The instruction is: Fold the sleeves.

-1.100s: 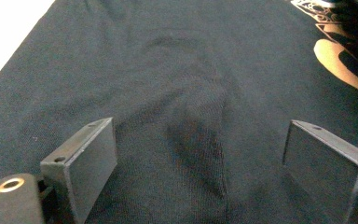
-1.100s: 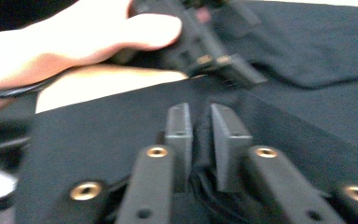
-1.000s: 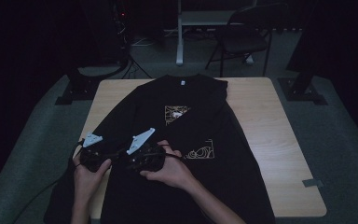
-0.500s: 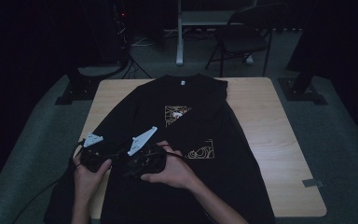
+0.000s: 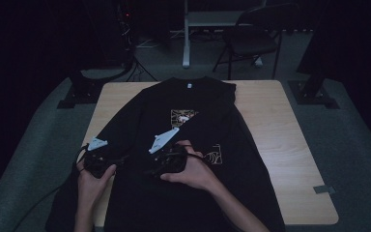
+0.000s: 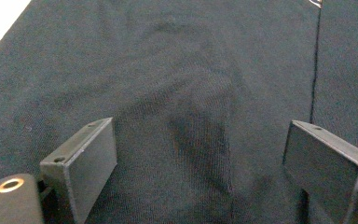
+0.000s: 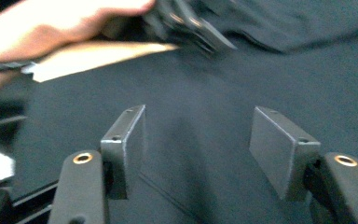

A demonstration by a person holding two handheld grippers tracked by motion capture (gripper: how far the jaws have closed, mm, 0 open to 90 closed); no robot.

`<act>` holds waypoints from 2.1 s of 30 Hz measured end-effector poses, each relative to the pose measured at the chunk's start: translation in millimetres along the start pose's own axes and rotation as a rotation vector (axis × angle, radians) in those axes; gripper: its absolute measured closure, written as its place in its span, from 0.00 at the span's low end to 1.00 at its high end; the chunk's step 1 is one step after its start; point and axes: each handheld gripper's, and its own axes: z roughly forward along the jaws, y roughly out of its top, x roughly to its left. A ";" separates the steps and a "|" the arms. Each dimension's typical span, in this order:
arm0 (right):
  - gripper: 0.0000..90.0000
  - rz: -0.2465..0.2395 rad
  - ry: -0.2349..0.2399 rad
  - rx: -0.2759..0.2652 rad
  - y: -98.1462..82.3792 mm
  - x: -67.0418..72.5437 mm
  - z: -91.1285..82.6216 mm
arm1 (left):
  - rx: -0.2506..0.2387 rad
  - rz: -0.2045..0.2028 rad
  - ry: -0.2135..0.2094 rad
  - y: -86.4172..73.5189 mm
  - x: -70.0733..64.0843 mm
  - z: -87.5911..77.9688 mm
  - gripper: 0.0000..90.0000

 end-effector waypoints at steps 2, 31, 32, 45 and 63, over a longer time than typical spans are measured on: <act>0.38 0.022 -0.044 0.010 -9.3 -7.6 -4.0 | 0.000 -0.002 -0.001 0.0 0.2 0.0 0.12; 0.23 0.252 -0.334 -0.012 -154.7 -92.5 -76.3 | 0.020 0.034 0.050 2.4 -7.8 4.2 0.12; 0.23 0.259 -0.332 -0.024 -156.6 -92.5 -77.3 | 0.019 0.032 0.057 2.7 -9.1 5.0 0.12; 0.23 0.316 -0.328 -0.061 -174.9 -97.4 -95.7 | 0.031 0.065 0.056 5.8 -30.5 11.9 0.12; 0.23 0.386 -0.336 -0.090 -198.0 -98.5 -120.0 | 0.006 0.086 0.037 7.2 -40.0 11.9 0.16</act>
